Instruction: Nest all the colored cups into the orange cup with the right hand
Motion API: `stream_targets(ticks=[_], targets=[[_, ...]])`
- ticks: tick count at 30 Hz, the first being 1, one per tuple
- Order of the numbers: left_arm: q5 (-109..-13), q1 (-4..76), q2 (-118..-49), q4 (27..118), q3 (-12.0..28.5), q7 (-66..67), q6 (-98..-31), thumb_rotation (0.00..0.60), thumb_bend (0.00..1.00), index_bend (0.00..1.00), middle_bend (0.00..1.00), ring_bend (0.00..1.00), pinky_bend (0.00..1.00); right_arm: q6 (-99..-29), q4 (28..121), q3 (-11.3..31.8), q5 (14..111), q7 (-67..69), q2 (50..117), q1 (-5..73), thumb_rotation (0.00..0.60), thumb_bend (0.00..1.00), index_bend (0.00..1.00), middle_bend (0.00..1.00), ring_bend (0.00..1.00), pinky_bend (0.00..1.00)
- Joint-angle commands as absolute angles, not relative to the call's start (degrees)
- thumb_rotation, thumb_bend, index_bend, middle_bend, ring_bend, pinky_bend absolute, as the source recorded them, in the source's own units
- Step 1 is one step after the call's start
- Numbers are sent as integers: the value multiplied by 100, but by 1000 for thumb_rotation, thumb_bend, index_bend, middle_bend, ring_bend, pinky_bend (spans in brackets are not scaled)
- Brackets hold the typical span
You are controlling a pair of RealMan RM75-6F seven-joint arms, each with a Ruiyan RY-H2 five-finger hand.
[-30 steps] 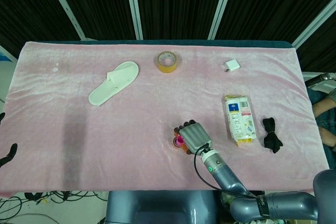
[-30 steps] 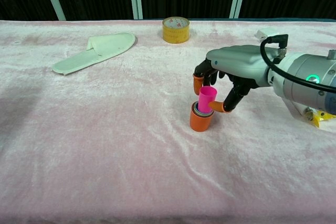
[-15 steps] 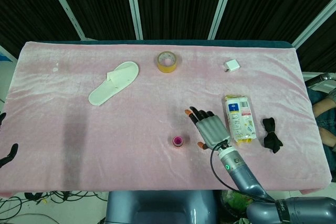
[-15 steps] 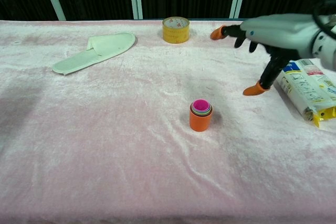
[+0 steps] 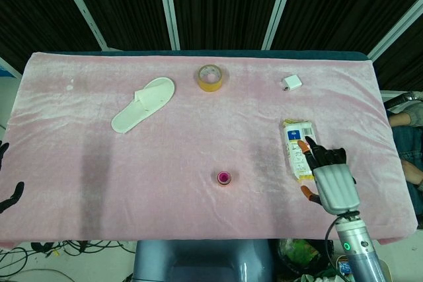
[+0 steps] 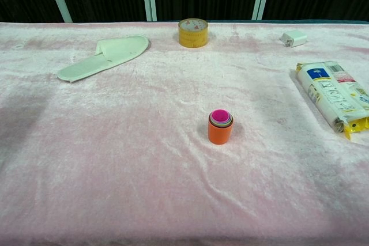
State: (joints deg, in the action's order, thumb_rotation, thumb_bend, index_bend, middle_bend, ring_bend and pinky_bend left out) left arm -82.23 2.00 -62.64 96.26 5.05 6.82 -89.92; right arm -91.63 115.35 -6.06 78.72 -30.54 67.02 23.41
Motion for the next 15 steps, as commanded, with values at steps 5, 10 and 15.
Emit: stream_targets(ticks=[5, 10, 15], targets=[[-8276, 191, -6267, 9647, 479, 698, -9006, 600, 342, 49, 44, 0, 0, -9555, 10647, -743, 8266, -2963, 6991, 1650, 600, 91, 3, 41, 155, 229], [-8286, 200, -6273, 9640, 449, 723, -8957, 600, 341, 49, 44, 0, 0, -9450, 10375, -586, 8236, -3021, 7026, 1523, 600, 92, 3, 41, 154, 229], [-8308, 198, -6282, 9635, 429, 745, -8951, 600, 342, 49, 44, 0, 0, -9339, 10234, -492, 8209, -2800, 6993, 1407, 600, 92, 3, 41, 153, 229]])
